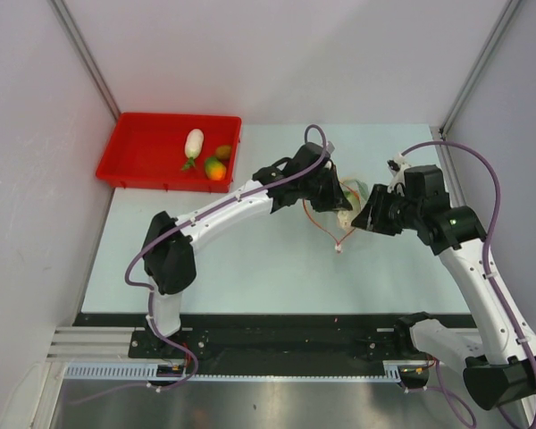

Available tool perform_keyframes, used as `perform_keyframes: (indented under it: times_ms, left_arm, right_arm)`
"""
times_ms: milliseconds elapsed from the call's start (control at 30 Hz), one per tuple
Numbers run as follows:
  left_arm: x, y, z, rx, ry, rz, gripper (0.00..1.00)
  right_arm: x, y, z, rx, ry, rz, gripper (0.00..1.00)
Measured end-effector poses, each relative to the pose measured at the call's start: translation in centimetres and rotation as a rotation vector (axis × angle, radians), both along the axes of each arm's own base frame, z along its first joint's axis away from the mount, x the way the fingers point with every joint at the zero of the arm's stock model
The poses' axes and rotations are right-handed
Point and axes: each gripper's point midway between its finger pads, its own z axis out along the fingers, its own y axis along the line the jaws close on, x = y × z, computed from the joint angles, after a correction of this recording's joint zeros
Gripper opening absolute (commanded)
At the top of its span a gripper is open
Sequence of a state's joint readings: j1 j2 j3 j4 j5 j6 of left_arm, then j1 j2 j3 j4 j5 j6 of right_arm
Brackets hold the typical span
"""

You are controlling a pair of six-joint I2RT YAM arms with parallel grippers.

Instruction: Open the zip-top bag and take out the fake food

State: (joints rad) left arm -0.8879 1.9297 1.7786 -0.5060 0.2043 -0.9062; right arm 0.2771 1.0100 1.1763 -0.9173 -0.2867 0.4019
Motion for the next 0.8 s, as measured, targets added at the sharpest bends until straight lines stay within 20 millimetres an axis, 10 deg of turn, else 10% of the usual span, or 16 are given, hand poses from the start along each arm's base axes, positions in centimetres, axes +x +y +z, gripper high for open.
perform_keyframes:
  times_ms: [167,500,800]
  left_arm:
    - [0.3,-0.6,0.8,-0.051,0.030,0.040,0.00]
    - [-1.1,-0.1,3.3,-0.121,0.107,0.031,0.00]
    - [-3.0,1.4,2.9,-0.114,0.143,-0.025,0.00]
  right_arm:
    - [-0.4,0.7,-0.3,0.003,0.026,-0.007,0.00]
    - [-0.7,-1.9,-2.3,-0.189,0.045,-0.098,0.00]
    - [-0.4,-4.5,-1.8,-0.221,0.015,-0.158,0.39]
